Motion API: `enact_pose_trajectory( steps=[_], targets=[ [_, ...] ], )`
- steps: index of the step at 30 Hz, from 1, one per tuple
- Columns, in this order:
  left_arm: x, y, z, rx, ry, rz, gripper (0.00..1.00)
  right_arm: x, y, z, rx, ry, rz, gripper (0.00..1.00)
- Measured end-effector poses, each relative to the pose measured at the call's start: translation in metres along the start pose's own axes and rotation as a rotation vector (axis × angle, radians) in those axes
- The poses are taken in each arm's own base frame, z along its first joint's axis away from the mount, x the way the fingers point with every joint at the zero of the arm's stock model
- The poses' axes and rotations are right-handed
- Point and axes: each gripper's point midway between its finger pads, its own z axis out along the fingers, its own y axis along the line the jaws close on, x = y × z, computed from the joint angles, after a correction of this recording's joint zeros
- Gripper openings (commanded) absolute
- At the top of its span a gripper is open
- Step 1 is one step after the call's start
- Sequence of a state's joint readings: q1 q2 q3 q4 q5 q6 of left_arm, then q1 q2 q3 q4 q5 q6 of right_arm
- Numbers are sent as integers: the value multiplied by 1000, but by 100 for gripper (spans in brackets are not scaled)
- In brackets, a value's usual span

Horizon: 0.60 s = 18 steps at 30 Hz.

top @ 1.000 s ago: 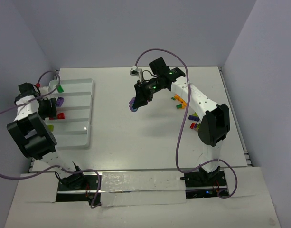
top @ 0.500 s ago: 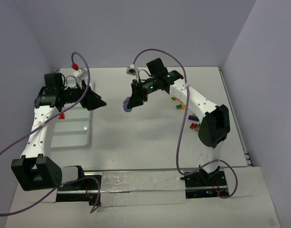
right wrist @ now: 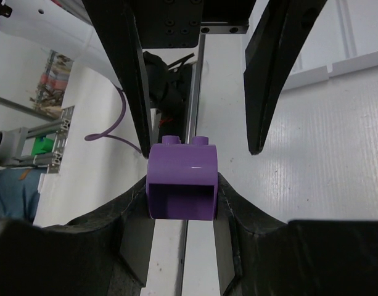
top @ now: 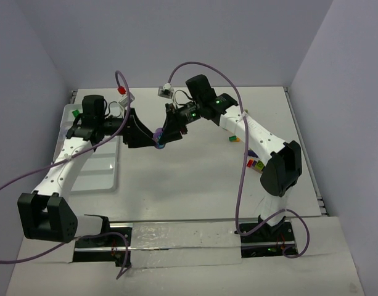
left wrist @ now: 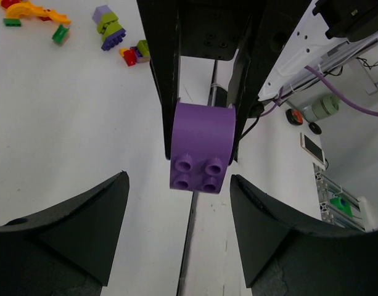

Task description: Sort the legos into containers by color

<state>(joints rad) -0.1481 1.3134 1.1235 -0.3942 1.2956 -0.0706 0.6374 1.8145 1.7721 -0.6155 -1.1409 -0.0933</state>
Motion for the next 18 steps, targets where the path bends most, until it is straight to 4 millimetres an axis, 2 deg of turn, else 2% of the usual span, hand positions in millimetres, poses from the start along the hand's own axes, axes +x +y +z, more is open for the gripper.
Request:
enact_pose_trajectory(
  steps=[3, 8, 13, 16, 18],
  targets=[
    [0, -4, 4, 22, 5, -6, 74, 0, 2, 2, -4, 3, -1, 0],
    [0, -7, 10, 50, 13, -11, 62, 1, 2, 2, -6, 4, -1, 0],
    [1, -13, 12, 81, 21, -16, 33, 2, 0, 2, 6, 9, 5, 1],
    [1, -13, 12, 86, 20, -2, 18, 3, 0, 2, 9, 11, 12, 8],
    [1, -13, 12, 85, 21, 2, 5, 3, -1, 2, 14, 12, 14, 18]
  ],
)
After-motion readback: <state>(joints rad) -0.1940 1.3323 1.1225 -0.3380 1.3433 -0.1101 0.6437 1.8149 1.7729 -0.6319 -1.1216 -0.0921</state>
